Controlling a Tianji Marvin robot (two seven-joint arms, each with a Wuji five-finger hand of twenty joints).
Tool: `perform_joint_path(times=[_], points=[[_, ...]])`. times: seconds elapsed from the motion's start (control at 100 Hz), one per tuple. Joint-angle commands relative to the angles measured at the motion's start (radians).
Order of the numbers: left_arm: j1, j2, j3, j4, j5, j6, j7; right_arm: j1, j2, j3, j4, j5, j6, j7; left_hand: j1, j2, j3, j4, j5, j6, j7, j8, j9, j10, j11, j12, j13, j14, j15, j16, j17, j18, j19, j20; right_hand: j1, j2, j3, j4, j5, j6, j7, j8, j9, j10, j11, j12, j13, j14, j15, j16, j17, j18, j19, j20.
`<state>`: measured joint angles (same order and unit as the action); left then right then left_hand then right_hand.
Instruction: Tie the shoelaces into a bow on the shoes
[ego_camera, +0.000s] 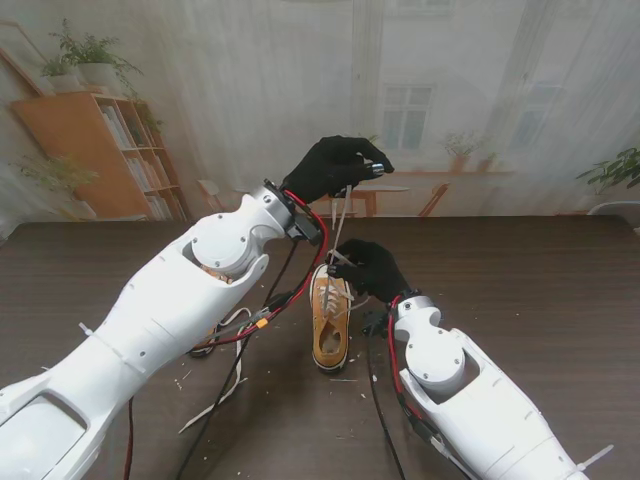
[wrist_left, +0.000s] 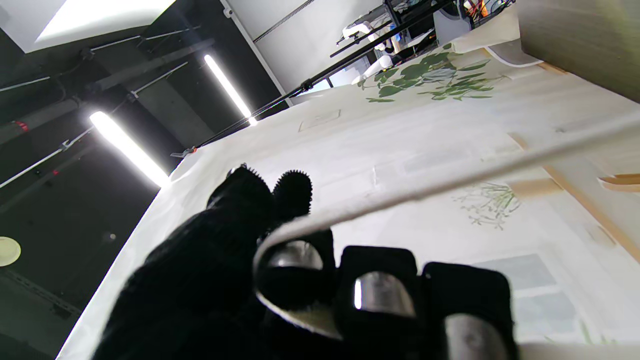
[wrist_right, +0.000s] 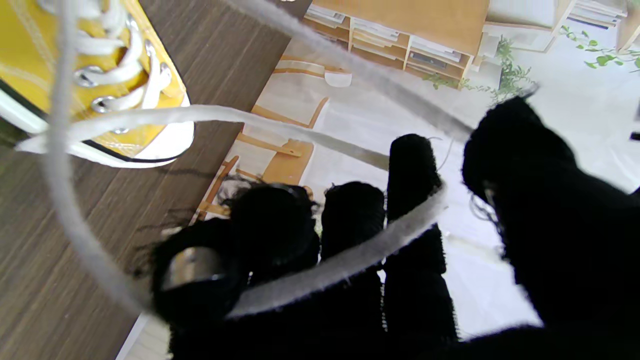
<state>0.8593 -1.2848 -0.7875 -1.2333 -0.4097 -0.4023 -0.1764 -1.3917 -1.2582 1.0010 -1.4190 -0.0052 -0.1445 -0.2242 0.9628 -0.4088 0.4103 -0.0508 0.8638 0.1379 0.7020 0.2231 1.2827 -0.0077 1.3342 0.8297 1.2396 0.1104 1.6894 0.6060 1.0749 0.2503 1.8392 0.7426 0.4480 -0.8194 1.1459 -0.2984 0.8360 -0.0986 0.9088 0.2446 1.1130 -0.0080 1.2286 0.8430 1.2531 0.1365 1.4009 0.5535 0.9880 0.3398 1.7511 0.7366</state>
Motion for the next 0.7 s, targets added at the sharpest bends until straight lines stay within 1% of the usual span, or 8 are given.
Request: perform_joint_path(times=[0.0,0.11,0.28,0.48,0.57,0.59,0.66,0.69], points=[[-0.018,-0.026,0.009,0.013,0.014,0.001,0.000,0.000,0.006,-0.001,-0.001,0.007,-0.009,0.022,0.022,0.026,-0.027,-0.015,-0.006,-0.069,0.007,0.015,0.046,-0.037,0.035,-0.002,0.032,-0.016,0.043,0.005,0.029,-0.157,0.255,0.012,0.044,-0.027,-0.026,-0.037,0.025,-0.060,0.058,-0.040,0.037,-0.039,0.027,0.022,0.039,-0.016,0.026,-0.004,0.029,-0.023,0.107,-0.010],[-0.044,-0.049,0.036,0.070,0.033,-0.003,0.023,0.001,0.010,0.000,0.001,0.010,-0.019,0.036,0.016,0.033,-0.034,-0.016,-0.011,-0.077,0.006,0.015,0.038,-0.042,0.029,-0.001,0.031,-0.018,0.036,0.003,0.028,-0.157,0.255,0.005,0.063,-0.012,-0.031,-0.034,0.083,-0.111,0.109,-0.057,0.044,-0.039,0.025,0.023,0.041,-0.016,0.025,-0.005,0.029,-0.022,0.107,-0.010],[-0.081,-0.085,0.071,0.173,0.024,-0.014,0.014,0.002,0.014,0.004,0.002,0.019,-0.035,0.053,0.020,0.051,-0.076,-0.007,-0.018,-0.084,0.006,0.021,0.025,-0.045,0.010,0.014,0.031,-0.013,0.015,-0.003,0.024,-0.145,0.255,-0.032,0.078,0.007,-0.024,-0.023,0.182,-0.173,0.145,-0.062,0.042,-0.038,0.025,0.026,0.034,-0.015,0.021,-0.005,0.016,-0.020,0.098,-0.011],[-0.117,-0.111,0.092,0.274,0.027,-0.021,-0.014,0.003,0.019,0.007,0.006,0.034,-0.060,0.076,0.023,0.070,-0.126,0.011,-0.031,-0.091,-0.001,0.024,0.001,-0.038,-0.036,0.028,0.033,0.001,-0.049,-0.022,0.014,-0.111,0.251,-0.127,0.092,0.021,-0.021,-0.014,0.219,-0.206,0.177,-0.024,0.020,-0.033,0.025,0.035,-0.012,-0.006,0.008,0.001,-0.048,-0.018,0.075,0.000],[-0.135,-0.117,0.096,0.318,0.029,-0.009,-0.048,0.002,0.023,0.010,0.004,0.050,-0.067,0.095,0.030,0.090,-0.170,0.024,-0.052,-0.093,-0.025,0.029,-0.046,-0.016,-0.100,0.029,0.033,0.034,-0.145,-0.048,0.002,-0.037,0.194,-0.210,0.100,0.039,-0.018,-0.005,0.219,-0.214,0.166,0.035,-0.006,-0.035,0.021,0.050,-0.056,-0.002,-0.013,0.017,-0.108,-0.016,0.037,0.035],[-0.139,-0.119,0.097,0.328,0.029,-0.006,-0.055,0.002,0.023,0.010,0.003,0.055,-0.069,0.100,0.038,0.096,-0.186,0.027,-0.061,-0.094,-0.033,0.033,-0.064,-0.007,-0.124,0.027,0.034,0.048,-0.186,-0.058,-0.002,0.002,0.165,-0.235,0.103,0.046,-0.016,-0.002,0.218,-0.218,0.164,0.044,-0.019,-0.038,0.020,0.053,-0.076,-0.001,-0.023,0.018,-0.135,-0.017,0.023,0.039],[-0.153,-0.125,0.102,0.365,0.039,-0.002,-0.072,0.001,0.025,0.011,0.000,0.065,-0.069,0.110,0.059,0.103,-0.208,0.032,-0.081,-0.103,-0.051,0.041,-0.104,-0.005,-0.185,0.017,0.005,0.072,-0.273,-0.065,-0.013,0.080,0.091,-0.281,0.107,0.062,-0.010,0.004,0.215,-0.221,0.169,0.062,-0.039,-0.041,0.018,0.054,-0.108,0.002,-0.040,0.020,-0.182,-0.014,-0.002,0.046],[-0.159,-0.128,0.105,0.382,0.044,-0.004,-0.082,0.001,0.027,0.012,0.000,0.066,-0.071,0.117,0.080,0.112,-0.236,0.035,-0.097,-0.112,-0.063,0.050,-0.131,-0.012,-0.224,0.015,-0.045,0.081,-0.334,-0.040,-0.049,0.139,0.018,-0.295,0.106,0.072,-0.008,0.007,0.211,-0.224,0.167,0.079,-0.053,-0.046,0.017,0.055,-0.131,-0.002,-0.056,0.021,-0.214,-0.016,-0.026,0.053]])
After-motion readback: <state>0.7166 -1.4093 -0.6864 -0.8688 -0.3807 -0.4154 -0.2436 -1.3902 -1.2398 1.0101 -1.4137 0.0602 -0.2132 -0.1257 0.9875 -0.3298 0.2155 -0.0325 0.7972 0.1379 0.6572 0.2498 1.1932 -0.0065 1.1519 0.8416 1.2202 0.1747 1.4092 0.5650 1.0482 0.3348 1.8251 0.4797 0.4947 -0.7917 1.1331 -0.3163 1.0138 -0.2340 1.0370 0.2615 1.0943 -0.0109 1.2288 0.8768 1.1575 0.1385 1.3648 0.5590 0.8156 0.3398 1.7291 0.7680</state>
